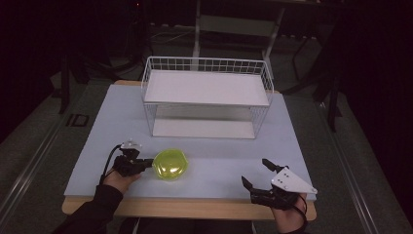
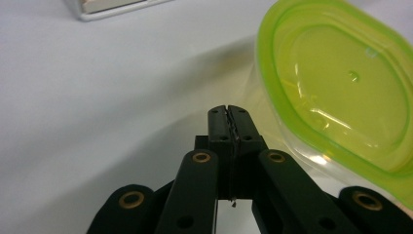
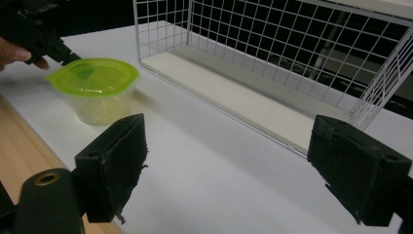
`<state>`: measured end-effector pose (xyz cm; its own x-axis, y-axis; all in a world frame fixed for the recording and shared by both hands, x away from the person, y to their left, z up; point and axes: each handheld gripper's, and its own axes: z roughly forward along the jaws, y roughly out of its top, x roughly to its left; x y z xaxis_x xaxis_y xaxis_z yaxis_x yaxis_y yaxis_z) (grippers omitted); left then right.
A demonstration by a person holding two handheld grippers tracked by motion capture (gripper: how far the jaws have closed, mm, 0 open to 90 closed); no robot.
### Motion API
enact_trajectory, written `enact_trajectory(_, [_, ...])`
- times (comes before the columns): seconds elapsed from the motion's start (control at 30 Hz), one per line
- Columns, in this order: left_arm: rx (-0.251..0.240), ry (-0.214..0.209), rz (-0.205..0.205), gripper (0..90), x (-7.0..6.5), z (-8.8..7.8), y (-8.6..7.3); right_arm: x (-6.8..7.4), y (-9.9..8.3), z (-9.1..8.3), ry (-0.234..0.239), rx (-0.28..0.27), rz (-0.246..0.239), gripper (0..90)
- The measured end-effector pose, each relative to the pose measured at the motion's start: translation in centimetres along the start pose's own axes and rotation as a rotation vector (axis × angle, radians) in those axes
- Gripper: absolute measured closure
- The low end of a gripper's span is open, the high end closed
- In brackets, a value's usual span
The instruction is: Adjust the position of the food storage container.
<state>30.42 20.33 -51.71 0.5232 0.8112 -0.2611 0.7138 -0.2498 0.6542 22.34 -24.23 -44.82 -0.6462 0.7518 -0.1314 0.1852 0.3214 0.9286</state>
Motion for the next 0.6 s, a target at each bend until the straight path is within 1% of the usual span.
enact_trajectory(0.07, [0.000,0.000,0.000,90.0,0.0,0.0,0.0,0.0,0.0,0.0,0.000,-0.002,0.001,14.3])
enact_trajectory(0.1, [0.024,-0.015,-0.022,90.0,-0.6,0.1,-0.5,0.0,0.0,0.0,-0.002,-0.003,0.000,14.3])
enact_trajectory(0.17, [0.028,-0.025,-0.017,90.0,-1.1,0.3,-0.6,0.0,0.0,0.0,-0.003,0.000,0.000,14.3])
enact_trajectory(0.2, [0.026,-0.033,-0.011,90.0,-1.3,0.4,-0.5,0.0,0.0,0.0,-0.002,0.003,0.000,14.3])
enact_trajectory(0.23, [0.023,-0.044,-0.017,90.0,-1.4,0.5,-0.4,0.0,0.0,0.0,-0.002,0.005,-0.001,14.3])
enact_trajectory(0.33, [0.025,-0.052,-0.019,90.0,-1.7,0.9,-0.2,0.1,0.0,0.1,0.000,0.006,-0.002,14.3])
enact_trajectory(0.37, [0.030,-0.056,-0.020,90.0,-2.0,1.4,0.0,0.1,0.0,0.2,0.001,0.007,-0.005,14.3])
enact_trajectory(0.4, [0.030,-0.066,-0.022,90.0,-2.0,1.6,0.1,0.1,-0.1,0.2,0.004,0.010,-0.004,14.3])
enact_trajectory(0.53, [0.030,-0.082,-0.036,90.0,-2.5,2.4,0.7,0.0,-0.1,0.2,0.006,0.013,0.005,14.3])
enact_trajectory(0.6, [0.034,-0.090,-0.032,90.0,-2.8,2.9,1.1,-0.1,-0.1,0.2,0.006,0.013,0.006,14.3])
